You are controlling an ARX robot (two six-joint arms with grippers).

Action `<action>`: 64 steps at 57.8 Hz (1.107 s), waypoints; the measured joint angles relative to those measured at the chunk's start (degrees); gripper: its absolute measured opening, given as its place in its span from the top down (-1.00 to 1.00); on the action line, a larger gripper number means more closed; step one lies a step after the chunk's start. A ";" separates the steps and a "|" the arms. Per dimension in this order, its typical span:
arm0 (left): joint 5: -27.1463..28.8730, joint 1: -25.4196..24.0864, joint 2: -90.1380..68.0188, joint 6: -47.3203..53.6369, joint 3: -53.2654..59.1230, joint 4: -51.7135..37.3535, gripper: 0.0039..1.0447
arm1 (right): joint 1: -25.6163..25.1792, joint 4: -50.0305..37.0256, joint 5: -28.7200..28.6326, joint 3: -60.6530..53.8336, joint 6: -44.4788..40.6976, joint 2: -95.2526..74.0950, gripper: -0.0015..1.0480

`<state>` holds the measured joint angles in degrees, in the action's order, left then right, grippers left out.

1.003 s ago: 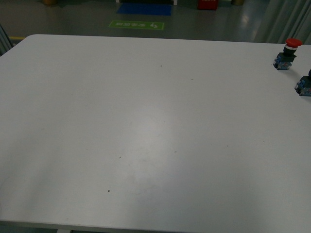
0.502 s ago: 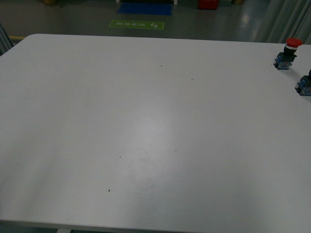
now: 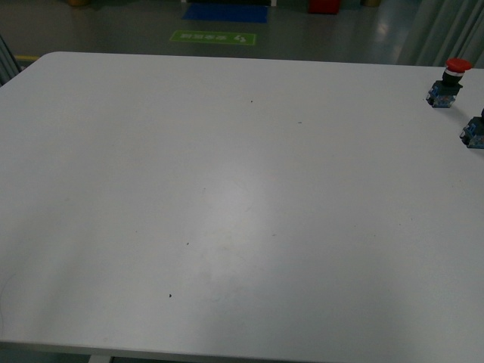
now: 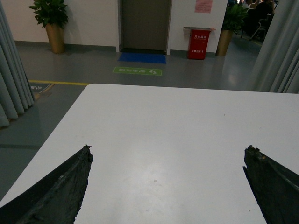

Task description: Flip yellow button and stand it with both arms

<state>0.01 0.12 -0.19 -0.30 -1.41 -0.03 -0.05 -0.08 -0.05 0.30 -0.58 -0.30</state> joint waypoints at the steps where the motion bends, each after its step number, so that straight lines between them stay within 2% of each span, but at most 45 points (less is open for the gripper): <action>1: 0.00 0.00 0.00 0.00 0.00 0.00 -0.87 | 0.00 0.00 -0.02 0.00 -0.02 0.00 0.38; 3: 0.00 0.00 0.00 0.00 0.00 0.00 -0.87 | 0.00 0.00 -0.02 0.00 0.00 0.00 0.21; 22: 0.02 0.00 0.00 0.00 0.00 0.00 -0.87 | 0.00 0.00 -0.02 0.00 0.00 0.00 -0.89; 64: 0.00 0.00 0.00 0.00 0.00 0.00 -0.87 | 0.00 0.00 -0.02 0.00 0.04 0.00 -0.86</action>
<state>0.01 0.12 -0.19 -0.30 -1.41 -0.03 -0.05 -0.08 -0.08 0.30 -0.54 -0.30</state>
